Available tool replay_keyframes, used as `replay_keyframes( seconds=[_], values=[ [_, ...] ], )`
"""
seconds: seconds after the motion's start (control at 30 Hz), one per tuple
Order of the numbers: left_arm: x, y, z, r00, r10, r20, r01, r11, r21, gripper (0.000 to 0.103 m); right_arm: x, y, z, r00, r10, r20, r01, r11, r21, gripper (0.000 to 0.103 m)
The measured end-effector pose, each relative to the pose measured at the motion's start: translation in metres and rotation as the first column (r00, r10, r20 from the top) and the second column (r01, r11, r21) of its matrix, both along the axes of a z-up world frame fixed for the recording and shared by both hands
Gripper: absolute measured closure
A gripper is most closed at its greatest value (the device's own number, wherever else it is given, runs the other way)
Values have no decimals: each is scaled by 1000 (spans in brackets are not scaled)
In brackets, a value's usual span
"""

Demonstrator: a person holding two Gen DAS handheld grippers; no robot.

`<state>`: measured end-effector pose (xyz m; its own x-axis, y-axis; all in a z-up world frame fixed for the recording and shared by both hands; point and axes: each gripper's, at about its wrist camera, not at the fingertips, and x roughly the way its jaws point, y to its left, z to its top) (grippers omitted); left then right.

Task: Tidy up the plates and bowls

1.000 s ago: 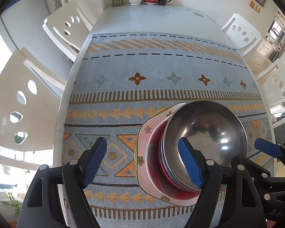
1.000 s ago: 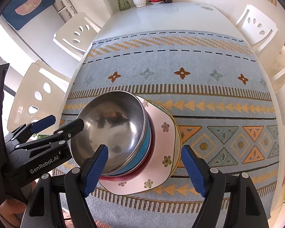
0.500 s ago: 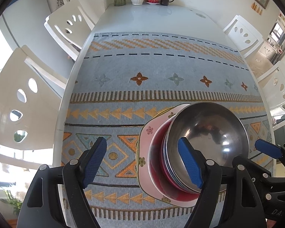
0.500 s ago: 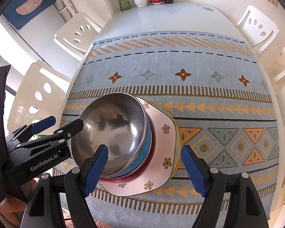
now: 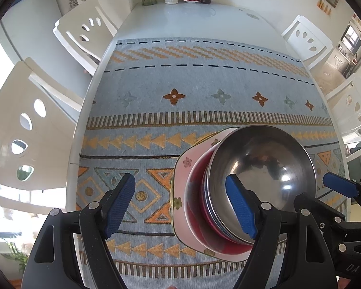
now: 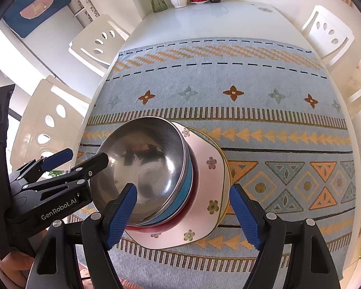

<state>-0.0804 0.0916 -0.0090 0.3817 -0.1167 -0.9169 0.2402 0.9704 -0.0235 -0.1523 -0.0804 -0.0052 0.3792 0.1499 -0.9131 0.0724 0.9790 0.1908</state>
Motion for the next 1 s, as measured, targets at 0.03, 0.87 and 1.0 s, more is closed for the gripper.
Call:
replay_keyframes(
  seconds=[0.03, 0.87, 1.0],
  values=[
    [0, -1, 0, 1000, -2, 1, 2, 1000, 2, 27, 0, 0, 0, 1000, 0, 1, 0, 1000, 0, 26],
    [-5, -5, 1, 1000, -21, 21, 20, 999, 42, 27, -1, -1, -1, 1000, 8, -5, -8, 1000, -5, 26],
    [-6, -4, 3, 999, -8, 40, 5, 998, 57, 27, -2, -1, -1, 1000, 8, -5, -8, 1000, -4, 26]
  ],
)
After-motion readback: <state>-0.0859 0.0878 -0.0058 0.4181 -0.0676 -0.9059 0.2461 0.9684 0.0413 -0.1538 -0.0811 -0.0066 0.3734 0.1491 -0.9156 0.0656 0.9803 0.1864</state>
